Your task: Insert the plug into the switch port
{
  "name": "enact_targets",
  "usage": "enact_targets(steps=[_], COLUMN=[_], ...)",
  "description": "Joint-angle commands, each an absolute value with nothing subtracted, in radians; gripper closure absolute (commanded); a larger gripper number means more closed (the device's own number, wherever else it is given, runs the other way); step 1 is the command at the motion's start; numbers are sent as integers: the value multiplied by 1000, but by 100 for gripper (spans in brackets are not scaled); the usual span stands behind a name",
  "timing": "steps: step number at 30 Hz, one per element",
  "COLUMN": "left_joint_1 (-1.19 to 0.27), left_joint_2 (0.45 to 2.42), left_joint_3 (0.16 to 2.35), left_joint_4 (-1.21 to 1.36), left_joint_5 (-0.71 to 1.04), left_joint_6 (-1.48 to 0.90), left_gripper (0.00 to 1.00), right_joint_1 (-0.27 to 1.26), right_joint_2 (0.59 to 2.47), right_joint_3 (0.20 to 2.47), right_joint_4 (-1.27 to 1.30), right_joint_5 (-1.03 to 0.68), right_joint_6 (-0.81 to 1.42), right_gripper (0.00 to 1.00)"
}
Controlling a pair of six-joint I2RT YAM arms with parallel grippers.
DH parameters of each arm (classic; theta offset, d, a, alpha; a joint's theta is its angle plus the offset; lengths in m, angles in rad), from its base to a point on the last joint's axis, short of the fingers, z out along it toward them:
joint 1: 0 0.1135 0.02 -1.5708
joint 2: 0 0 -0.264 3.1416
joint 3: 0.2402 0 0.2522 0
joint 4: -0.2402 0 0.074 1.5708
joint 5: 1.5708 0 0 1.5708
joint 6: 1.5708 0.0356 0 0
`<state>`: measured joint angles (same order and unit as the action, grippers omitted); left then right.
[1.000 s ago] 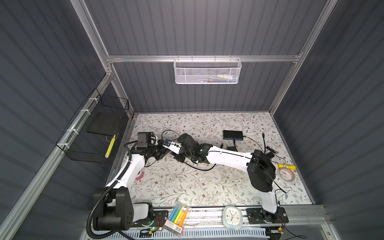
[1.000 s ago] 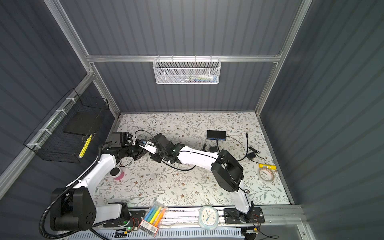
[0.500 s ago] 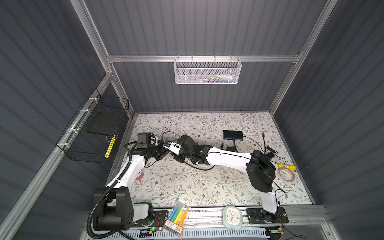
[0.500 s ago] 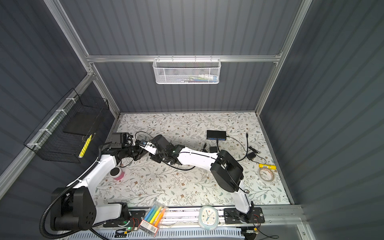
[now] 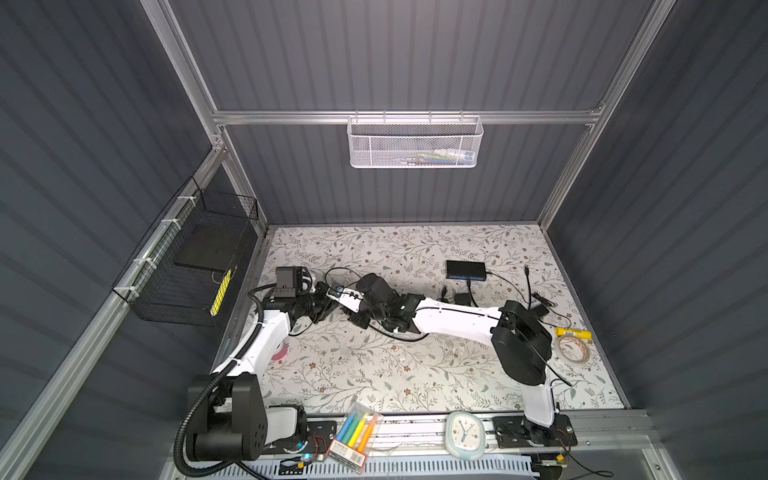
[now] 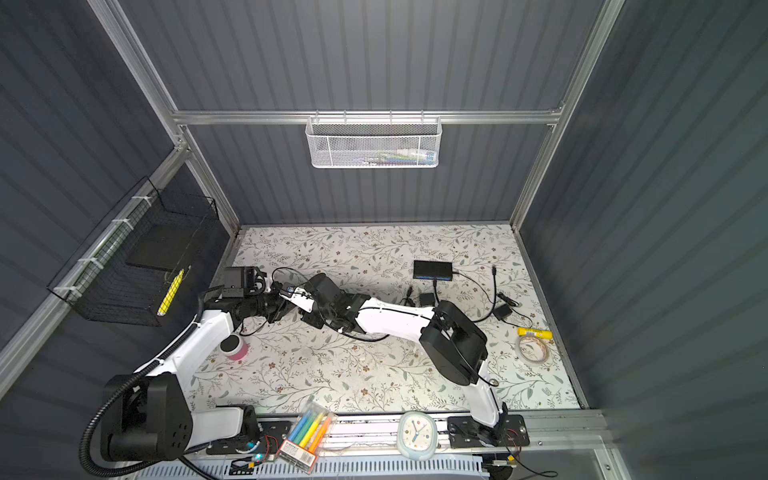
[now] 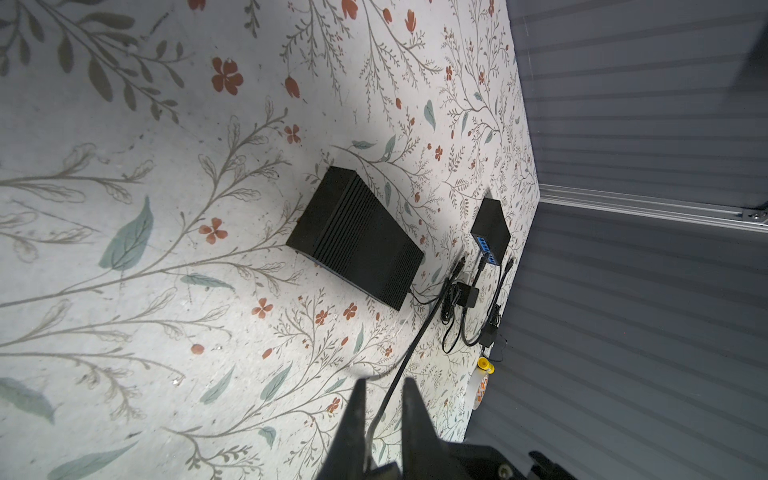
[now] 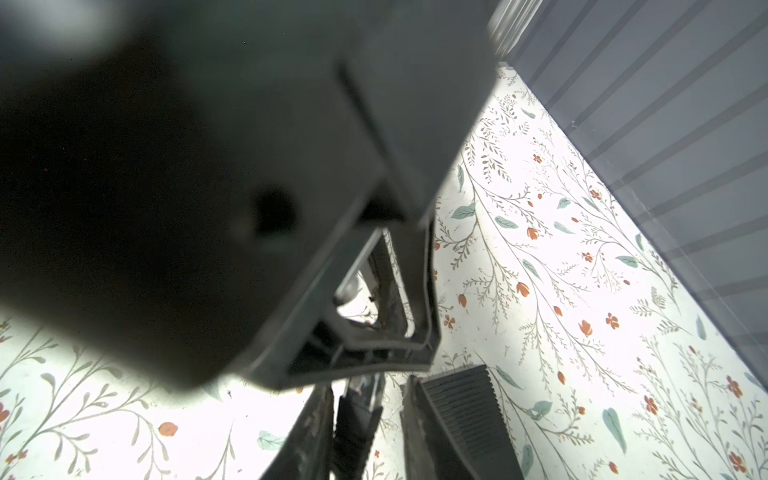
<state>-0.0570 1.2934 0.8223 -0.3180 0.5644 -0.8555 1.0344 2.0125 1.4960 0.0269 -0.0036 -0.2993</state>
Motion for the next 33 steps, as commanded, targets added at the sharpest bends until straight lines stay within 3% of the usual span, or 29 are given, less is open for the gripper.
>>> enact_targets(steps=[1,10,18,23,33], left_joint_1=[-55,-55,-55,-51,0], left_joint_2=[1276,1269,1268,1267,1242], left_joint_3=[814,813,816,816,854], left_joint_4=[-327,-321,-316,-314,-380], left_joint_5=[595,601,604,605,601], left_joint_6=[-867,-873,-878,-877,-833], left_gripper=[96,96,96,95,72], right_joint_1=[1031,1031,1031,1029,1011], right_joint_2=[1988,2008,2015,2008,1979], right_joint_3=[1472,1482,1496,1496,1471], right_joint_4=[17,19,8,7,19], right_joint_5=[14,27,39,42,-10], right_joint_6=[-294,-296,-289,-285,-223], right_gripper=[71,74,93,100,100])
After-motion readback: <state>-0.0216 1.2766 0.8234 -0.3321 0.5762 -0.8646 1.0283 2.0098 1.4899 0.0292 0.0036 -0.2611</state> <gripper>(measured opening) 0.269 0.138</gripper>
